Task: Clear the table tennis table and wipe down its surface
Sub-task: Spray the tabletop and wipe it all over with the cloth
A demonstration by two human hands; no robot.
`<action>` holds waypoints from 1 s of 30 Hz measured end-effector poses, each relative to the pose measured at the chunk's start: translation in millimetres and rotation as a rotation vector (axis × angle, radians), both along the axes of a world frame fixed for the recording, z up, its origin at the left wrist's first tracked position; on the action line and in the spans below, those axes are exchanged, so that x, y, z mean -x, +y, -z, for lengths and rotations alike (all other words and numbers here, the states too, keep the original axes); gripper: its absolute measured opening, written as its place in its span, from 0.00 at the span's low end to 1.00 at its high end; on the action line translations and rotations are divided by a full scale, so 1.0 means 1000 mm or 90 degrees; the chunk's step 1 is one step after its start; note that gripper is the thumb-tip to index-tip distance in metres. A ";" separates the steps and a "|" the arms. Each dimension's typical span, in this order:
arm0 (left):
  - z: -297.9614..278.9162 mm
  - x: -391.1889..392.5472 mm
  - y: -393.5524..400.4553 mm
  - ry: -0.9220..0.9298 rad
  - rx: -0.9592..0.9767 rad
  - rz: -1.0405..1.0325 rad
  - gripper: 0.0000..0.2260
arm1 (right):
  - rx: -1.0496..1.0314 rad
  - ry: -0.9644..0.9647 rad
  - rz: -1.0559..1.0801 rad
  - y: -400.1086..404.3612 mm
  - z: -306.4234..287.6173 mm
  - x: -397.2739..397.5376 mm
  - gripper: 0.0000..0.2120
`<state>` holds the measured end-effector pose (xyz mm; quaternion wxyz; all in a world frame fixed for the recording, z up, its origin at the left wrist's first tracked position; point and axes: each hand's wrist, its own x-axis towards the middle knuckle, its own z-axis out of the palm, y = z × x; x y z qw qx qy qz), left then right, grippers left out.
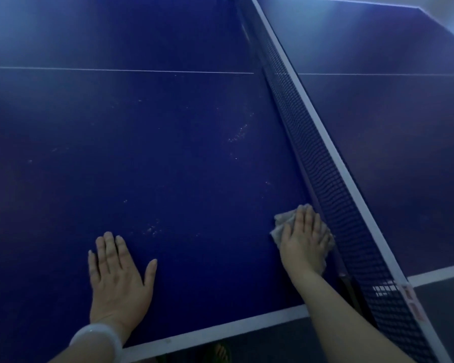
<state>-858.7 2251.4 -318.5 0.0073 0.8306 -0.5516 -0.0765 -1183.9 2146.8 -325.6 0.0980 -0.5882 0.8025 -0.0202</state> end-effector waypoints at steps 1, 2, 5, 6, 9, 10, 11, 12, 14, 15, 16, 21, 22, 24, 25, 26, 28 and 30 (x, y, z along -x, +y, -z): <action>0.000 0.000 0.000 0.001 -0.001 0.001 0.39 | -0.006 -0.018 -0.011 -0.010 -0.001 -0.014 0.29; -0.001 0.000 0.000 0.001 -0.006 0.003 0.40 | -0.010 -0.027 -0.058 -0.015 -0.002 -0.029 0.29; 0.001 -0.001 0.002 0.002 0.002 0.009 0.43 | -0.016 0.008 -0.305 -0.001 0.004 -0.044 0.29; 0.001 -0.002 0.002 0.001 0.008 0.010 0.43 | -0.017 0.016 -0.342 0.003 0.006 -0.035 0.29; 0.003 -0.002 0.001 0.001 0.007 0.014 0.42 | -0.016 0.006 -0.205 -0.010 0.006 0.001 0.28; 0.004 -0.002 0.001 -0.001 0.002 0.015 0.42 | -0.016 0.007 -0.149 -0.021 0.005 0.008 0.28; 0.005 -0.003 0.002 -0.004 -0.003 0.015 0.42 | -0.016 0.009 -0.109 -0.034 0.005 0.011 0.29; 0.005 -0.003 0.002 -0.006 -0.005 0.014 0.42 | -0.015 0.005 -0.080 -0.052 0.004 0.009 0.29; 0.007 -0.004 0.002 -0.008 0.001 0.010 0.42 | -0.024 -0.025 -0.027 -0.089 -0.003 -0.007 0.29; 0.008 -0.004 0.002 -0.011 0.004 0.011 0.42 | -0.032 -0.041 -0.007 -0.107 -0.005 -0.020 0.28; 0.008 -0.004 0.002 -0.014 0.006 0.013 0.42 | -0.039 -0.053 -0.002 -0.121 -0.007 -0.036 0.28; 0.007 -0.003 0.003 -0.021 0.003 0.020 0.41 | -0.046 -0.056 -0.327 -0.110 -0.008 -0.121 0.29; 0.006 -0.003 0.003 -0.022 0.002 0.020 0.41 | -0.043 -0.057 -0.423 -0.093 -0.006 -0.124 0.29; 0.006 -0.004 0.003 -0.015 0.002 0.022 0.41 | -0.037 -0.051 -0.547 -0.069 -0.004 -0.105 0.29; 0.005 -0.004 0.002 -0.011 0.004 0.022 0.41 | -0.020 -0.033 -0.552 -0.067 -0.002 -0.085 0.29; 0.005 -0.003 0.002 -0.006 0.006 0.022 0.41 | 0.004 -0.009 -0.500 -0.069 -0.001 -0.064 0.28; 0.004 -0.002 0.002 0.000 0.007 0.019 0.41 | 0.039 0.022 -0.276 -0.080 -0.003 -0.021 0.28; 0.004 -0.003 0.001 -0.002 0.002 0.018 0.41 | 0.015 -0.004 -0.074 -0.091 -0.007 -0.001 0.28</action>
